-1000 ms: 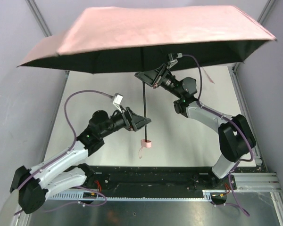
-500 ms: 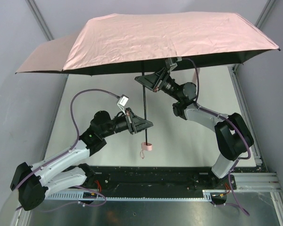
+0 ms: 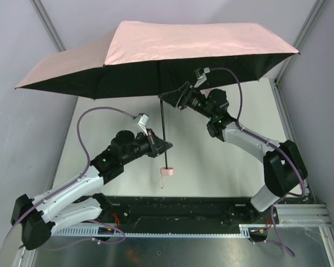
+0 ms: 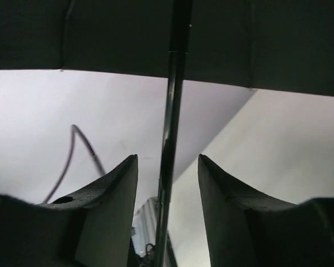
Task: Put away the umbrella
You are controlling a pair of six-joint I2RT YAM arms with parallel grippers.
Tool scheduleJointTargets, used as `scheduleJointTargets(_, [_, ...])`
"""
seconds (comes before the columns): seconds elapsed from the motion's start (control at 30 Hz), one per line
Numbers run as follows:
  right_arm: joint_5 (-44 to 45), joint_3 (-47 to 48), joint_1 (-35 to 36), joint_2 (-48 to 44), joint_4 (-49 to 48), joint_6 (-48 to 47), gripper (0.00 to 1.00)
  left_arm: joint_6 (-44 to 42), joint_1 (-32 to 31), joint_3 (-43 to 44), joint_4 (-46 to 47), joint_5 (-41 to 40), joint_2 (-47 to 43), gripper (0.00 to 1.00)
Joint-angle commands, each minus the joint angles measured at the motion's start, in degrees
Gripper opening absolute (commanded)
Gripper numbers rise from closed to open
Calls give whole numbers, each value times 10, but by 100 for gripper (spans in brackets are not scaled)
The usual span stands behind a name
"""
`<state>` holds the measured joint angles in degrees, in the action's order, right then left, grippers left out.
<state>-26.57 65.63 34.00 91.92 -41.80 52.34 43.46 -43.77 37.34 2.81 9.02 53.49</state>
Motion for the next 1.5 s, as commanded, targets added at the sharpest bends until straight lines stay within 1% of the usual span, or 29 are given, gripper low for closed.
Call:
scheduleJointTargets(0.0, [46, 52, 13, 3, 79, -116, 52, -56, -2, 44, 6, -48, -13, 0])
scheduleJointTargets(0.1, [78, 80, 27, 24, 111, -157, 52, -53, -3, 45, 0, -62, -5, 0])
scheduleJointTargets(0.17, [89, 103, 37, 37, 126, -177, 52, -51, -3, 53, -5, -53, 9, 0])
scheduleJointTargets(0.27, [107, 133, 51, 47, 158, -222, 48, -67, -3, 66, -10, -45, 30, 0])
scheduleJointTargets(0.3, [115, 140, 53, 49, 165, -230, 40, -70, -3, 71, -13, -51, 35, 0])
scheduleJointTargets(0.33, [118, 144, 51, 51, 167, -232, 22, -73, -3, 78, -18, -53, 40, 0])
scheduleJointTargets(0.37, [114, 147, 48, 52, 165, -225, 11, -77, -3, 86, -21, -52, 45, 0])
scheduleJointTargets(0.4, [101, 148, 43, 53, 159, -215, 6, -82, -3, 92, -32, -46, 49, 0])
scheduleJointTargets(0.43, [78, 149, 37, 53, 149, -205, 3, -85, -3, 92, -37, -40, 49, 8])
scheduleJointTargets(0.5, [40, 144, 24, 51, 126, -175, 1, -73, 0, 75, -34, -39, 41, 42])
scheduleJointTargets(0.53, [24, 139, 18, 51, 105, -151, 0, -63, 7, 63, -18, -32, 38, 57])
scheduleJointTargets(0.6, [-2, 134, 6, 54, 60, -100, 0, -44, 27, 38, 20, 22, 44, 77])
scheduleJointTargets(0.63, [-18, 132, 3, 56, 35, -75, 0, -44, 34, 33, 30, 39, 52, 83])
scheduleJointTargets(0.67, [-28, 131, 1, 56, 14, -55, 0, -50, 37, 30, 35, 47, 60, 86])
scheduleJointTargets(0.73, [-29, 122, 0, 53, -14, -25, 0, -48, 42, 30, 40, 54, 78, 88])
scheduleJointTargets(0.87, [-9, 110, 0, 50, -56, 19, 0, -42, 42, 35, 71, 85, 106, 84])
scheduleJointTargets(1.0, [20, 87, 16, 42, -75, 24, 0, -33, 41, 35, 99, 92, 121, 83])
scheduleJointTargets(1.03, [22, 83, 19, 43, -85, 33, 0, -32, 41, 38, 101, 97, 124, 81])
scheduleJointTargets(1.1, [19, 79, 21, 48, -111, 51, 0, -45, 41, 39, 101, 95, 125, 70])
scheduleJointTargets(1.13, [15, 78, 22, 48, -117, 55, 0, -53, 42, 39, 99, 90, 122, 61])
scheduleJointTargets(1.2, [15, 72, 23, 40, -107, 54, 0, -70, 43, 38, 88, 73, 109, 40])
scheduleJointTargets(1.27, [18, 68, 21, 33, -92, 55, 0, -80, 43, 40, 65, 48, 95, 14])
scheduleJointTargets(1.3, [21, 68, 17, 26, -73, 54, 0, -92, 33, 39, 46, 18, 81, 7])
scheduleJointTargets(1.33, [30, 70, 14, 18, -43, 47, 0, -103, 25, 39, 32, -13, 69, 3])
scheduleJointTargets(1.37, [43, 75, 13, 12, 4, 32, 3, -113, 17, 40, 20, -40, 60, 2])
scheduleJointTargets(1.4, [61, 84, 13, 6, 63, 12, 14, -118, 11, 41, 11, -64, 53, 1])
scheduleJointTargets(1.47, [108, 105, 18, -5, 167, -33, 46, -116, 5, 41, 4, -110, 46, 0])
